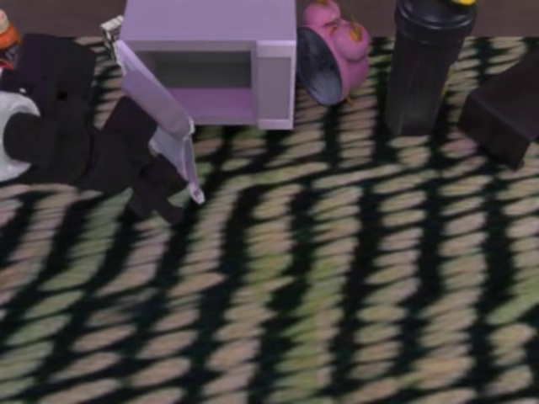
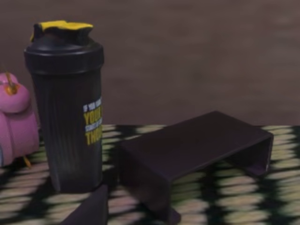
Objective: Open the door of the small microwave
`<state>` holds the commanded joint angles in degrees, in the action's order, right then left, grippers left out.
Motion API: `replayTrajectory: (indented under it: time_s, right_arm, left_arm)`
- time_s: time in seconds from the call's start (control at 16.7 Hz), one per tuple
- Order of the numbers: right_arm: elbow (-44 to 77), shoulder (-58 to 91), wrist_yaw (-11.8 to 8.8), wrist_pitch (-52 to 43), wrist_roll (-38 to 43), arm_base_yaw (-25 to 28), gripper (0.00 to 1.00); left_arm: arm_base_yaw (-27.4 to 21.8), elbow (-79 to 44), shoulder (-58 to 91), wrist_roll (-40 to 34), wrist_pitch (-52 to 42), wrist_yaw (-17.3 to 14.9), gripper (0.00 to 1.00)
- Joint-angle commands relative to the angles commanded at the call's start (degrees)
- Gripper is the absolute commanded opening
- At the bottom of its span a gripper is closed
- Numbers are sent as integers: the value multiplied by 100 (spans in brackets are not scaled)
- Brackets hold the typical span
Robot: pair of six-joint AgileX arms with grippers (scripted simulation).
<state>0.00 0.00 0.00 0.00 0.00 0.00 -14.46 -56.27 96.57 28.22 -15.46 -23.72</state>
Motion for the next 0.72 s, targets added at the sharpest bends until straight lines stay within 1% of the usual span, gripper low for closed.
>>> replayTrajectory:
  time_s: [0.18, 0.54, 0.72]
  right_arm:
    - [0, 0, 0, 0, 0, 0, 100]
    - [0, 0, 0, 0, 0, 0, 100]
    - [0, 0, 0, 0, 0, 0, 100]
  left_arm:
    - [-24, 27, 0, -7, -16, -39, 0]
    - [169, -37, 0, 401, -196, -245, 0]
    - [182, -36, 5, 430, -214, -258, 0]
